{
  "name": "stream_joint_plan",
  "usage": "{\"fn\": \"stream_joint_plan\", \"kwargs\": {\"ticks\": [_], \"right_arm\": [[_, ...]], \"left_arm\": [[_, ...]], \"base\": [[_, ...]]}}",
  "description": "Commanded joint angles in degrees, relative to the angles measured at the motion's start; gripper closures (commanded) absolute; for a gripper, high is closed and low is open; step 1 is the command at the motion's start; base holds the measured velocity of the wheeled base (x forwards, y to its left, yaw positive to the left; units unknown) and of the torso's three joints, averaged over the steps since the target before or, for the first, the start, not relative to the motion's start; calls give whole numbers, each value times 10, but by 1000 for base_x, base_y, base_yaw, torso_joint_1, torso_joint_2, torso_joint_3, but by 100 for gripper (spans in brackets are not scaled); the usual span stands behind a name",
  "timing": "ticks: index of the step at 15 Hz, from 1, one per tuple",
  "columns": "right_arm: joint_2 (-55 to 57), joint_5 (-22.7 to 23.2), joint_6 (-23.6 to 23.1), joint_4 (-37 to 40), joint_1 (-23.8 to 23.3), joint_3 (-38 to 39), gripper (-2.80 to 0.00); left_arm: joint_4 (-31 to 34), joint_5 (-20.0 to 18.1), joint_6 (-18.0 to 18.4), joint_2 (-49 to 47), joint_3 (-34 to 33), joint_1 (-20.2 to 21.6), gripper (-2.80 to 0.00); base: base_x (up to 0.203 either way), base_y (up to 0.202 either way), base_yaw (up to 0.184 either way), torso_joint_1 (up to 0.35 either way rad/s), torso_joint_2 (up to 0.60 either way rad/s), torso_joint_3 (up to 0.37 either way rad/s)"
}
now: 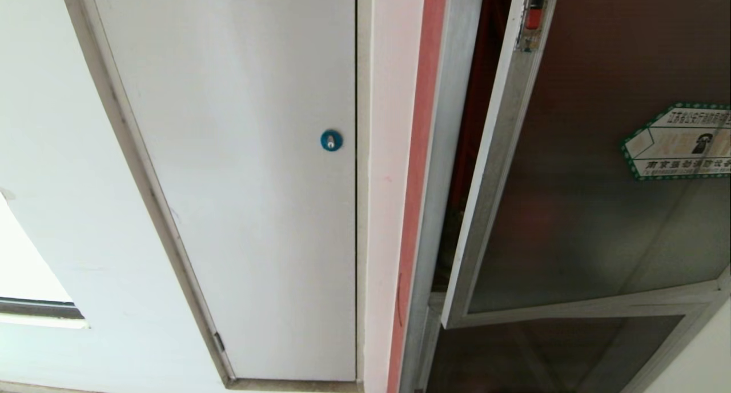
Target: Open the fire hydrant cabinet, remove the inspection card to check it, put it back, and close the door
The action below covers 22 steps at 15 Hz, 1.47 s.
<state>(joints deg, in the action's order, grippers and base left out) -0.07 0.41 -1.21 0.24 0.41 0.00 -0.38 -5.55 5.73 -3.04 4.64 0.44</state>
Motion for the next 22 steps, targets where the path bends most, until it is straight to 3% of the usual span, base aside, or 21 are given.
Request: {"fn": "stream_joint_plan", "kwargs": {"ticks": [1, 3, 6, 9, 12, 15, 22], "right_arm": [[0, 0, 0, 0, 0, 0, 0], [0, 0, 0, 0, 0, 0, 0], [0, 0, 0, 0, 0, 0, 0], [0, 0, 0, 0, 0, 0, 0], [0, 0, 0, 0, 0, -1, 0], [0, 0, 0, 0, 0, 0, 0], [0, 0, 0, 0, 0, 0, 0]], "left_arm": [[-2, -12, -1, -87, 59, -3, 0], [-4, -19, -4, -173, 125, -22, 0], [-19, -23, -7, -331, 215, -87, 0], [-94, -35, -8, -526, 286, -133, 0], [-170, -125, -15, -694, 373, -166, 0], [-206, -197, -44, -809, 472, -232, 0], [-216, -248, -120, -1009, 662, -340, 0]], "base": [[0, 0, 0, 0, 0, 0], [0, 0, 0, 0, 0, 0], [0, 0, 0, 0, 0, 0], [0, 0, 0, 0, 0, 0], [0, 0, 0, 0, 0, 0], [0, 0, 0, 0, 0, 0], [0, 0, 0, 0, 0, 0]]}}
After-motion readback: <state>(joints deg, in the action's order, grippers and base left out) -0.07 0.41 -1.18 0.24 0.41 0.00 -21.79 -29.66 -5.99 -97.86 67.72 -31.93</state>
